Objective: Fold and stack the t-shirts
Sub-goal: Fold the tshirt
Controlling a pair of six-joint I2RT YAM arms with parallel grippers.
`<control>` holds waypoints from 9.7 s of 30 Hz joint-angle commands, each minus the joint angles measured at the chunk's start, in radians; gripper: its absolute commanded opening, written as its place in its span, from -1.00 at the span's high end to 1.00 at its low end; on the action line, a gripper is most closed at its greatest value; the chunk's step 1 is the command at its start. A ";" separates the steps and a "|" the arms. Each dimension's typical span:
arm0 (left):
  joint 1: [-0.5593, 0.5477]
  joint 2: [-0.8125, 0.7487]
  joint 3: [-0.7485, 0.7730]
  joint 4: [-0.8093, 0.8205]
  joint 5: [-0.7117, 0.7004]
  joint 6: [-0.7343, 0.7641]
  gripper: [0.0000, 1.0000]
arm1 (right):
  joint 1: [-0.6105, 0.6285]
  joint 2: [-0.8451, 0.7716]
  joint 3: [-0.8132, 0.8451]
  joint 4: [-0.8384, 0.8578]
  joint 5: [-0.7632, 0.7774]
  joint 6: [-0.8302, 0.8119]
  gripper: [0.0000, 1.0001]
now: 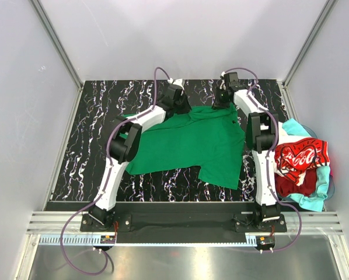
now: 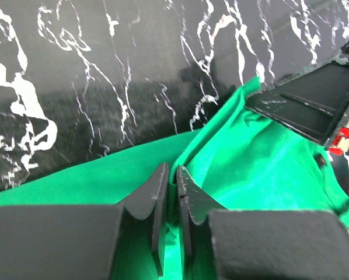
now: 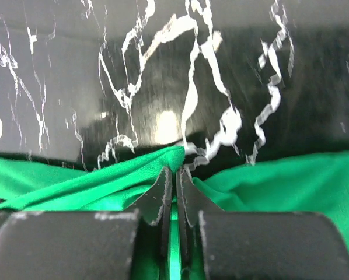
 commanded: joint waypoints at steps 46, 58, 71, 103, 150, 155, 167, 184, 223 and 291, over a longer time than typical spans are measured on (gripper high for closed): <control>-0.105 -0.252 -0.319 -0.002 0.244 -0.042 0.49 | -0.005 -0.511 -0.578 -0.179 -0.043 0.054 0.90; -0.068 -0.502 -0.473 -0.086 0.261 0.074 -0.10 | -0.029 -0.640 -0.605 -0.240 0.135 0.031 0.00; 0.304 -0.398 -0.356 -0.335 0.102 0.125 0.20 | -0.034 -0.228 -0.186 -0.151 0.179 0.176 -0.08; 0.454 -0.511 -0.290 -0.566 -0.072 0.137 -0.04 | -0.017 -0.199 0.166 -0.515 0.175 0.168 -0.39; 0.211 -0.552 -0.680 -0.721 -0.480 0.019 0.40 | 0.021 -1.093 -1.120 -0.354 -0.118 0.268 -0.35; 0.214 -0.554 -0.683 -0.717 -0.480 0.031 0.75 | 0.008 -1.094 -1.137 -0.340 -0.115 0.301 -0.35; 0.216 -0.718 -0.739 -0.796 -0.469 -0.016 1.00 | -0.106 -0.998 -1.212 -0.256 -0.003 0.378 -0.11; 0.301 -0.853 -0.871 -0.758 -0.416 -0.101 1.00 | -0.104 -0.847 -1.256 -0.122 0.009 0.321 0.07; 0.479 -1.074 -1.135 -0.698 -0.239 -0.383 0.51 | -0.098 -1.036 -1.195 -0.237 -0.049 0.295 1.00; 0.565 -1.011 -1.077 -0.600 -0.202 -0.240 1.00 | -0.114 -0.976 -0.999 -0.276 -0.077 0.246 1.00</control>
